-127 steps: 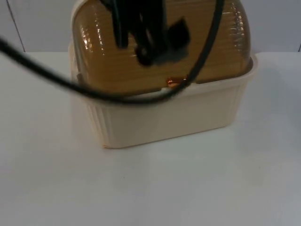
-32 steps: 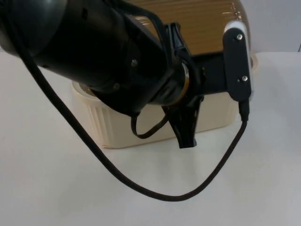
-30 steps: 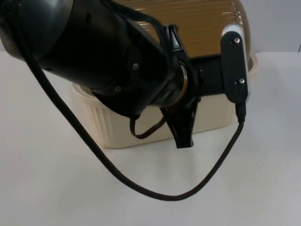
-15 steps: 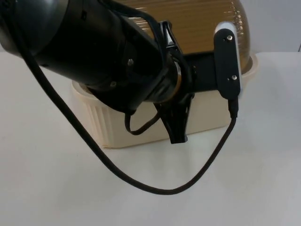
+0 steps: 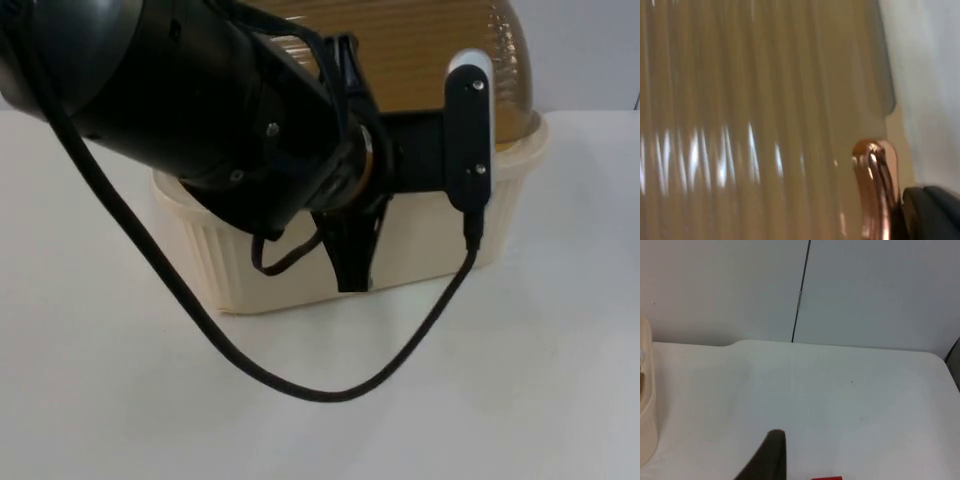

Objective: Open the box lid with the left hand, place the block into the box with the right hand, then close the box lid with the left hand.

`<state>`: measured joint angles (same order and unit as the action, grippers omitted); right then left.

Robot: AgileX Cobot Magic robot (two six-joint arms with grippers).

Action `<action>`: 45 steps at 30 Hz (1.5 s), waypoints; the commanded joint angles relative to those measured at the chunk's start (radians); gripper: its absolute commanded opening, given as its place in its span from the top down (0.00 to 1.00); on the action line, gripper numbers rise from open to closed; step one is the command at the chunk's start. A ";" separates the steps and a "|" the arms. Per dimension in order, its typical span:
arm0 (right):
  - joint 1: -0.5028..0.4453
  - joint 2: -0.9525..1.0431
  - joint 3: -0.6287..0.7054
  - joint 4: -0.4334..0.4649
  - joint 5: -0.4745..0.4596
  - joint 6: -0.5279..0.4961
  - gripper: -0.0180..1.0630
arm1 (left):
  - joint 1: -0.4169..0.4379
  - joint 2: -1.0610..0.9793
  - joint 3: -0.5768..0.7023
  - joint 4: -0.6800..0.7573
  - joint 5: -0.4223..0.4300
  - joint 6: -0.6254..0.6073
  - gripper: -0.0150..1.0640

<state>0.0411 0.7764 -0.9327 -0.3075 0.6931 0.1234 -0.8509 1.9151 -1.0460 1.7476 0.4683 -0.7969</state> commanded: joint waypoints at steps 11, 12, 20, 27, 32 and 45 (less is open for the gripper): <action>0.003 -0.001 -0.009 -0.006 -0.008 0.014 0.01 | 0.002 -0.002 -0.034 -0.003 0.080 0.058 0.99; 0.003 -0.001 -0.009 -0.006 -0.008 0.014 0.01 | 0.002 -0.002 -0.044 -0.003 0.088 0.060 0.99; 0.003 -0.001 -0.009 -0.006 -0.008 0.014 0.01 | 0.027 0.000 -0.125 -0.003 0.121 0.125 0.99; 0.003 -0.001 -0.009 -0.006 -0.008 0.014 0.01 | 0.120 0.000 -0.196 -0.003 0.111 0.137 0.99; 0.003 -0.001 -0.009 -0.006 -0.008 0.014 0.01 | 0.132 0.000 -0.199 -0.003 0.145 0.137 0.99; 0.003 -0.001 -0.009 -0.006 -0.008 0.014 0.01 | 0.037 -0.102 -0.171 -0.616 0.005 0.188 0.99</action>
<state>0.0411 0.7764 -0.9327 -0.3075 0.6931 0.1386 -0.7991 1.8688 -1.2370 1.3978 0.5391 -0.6500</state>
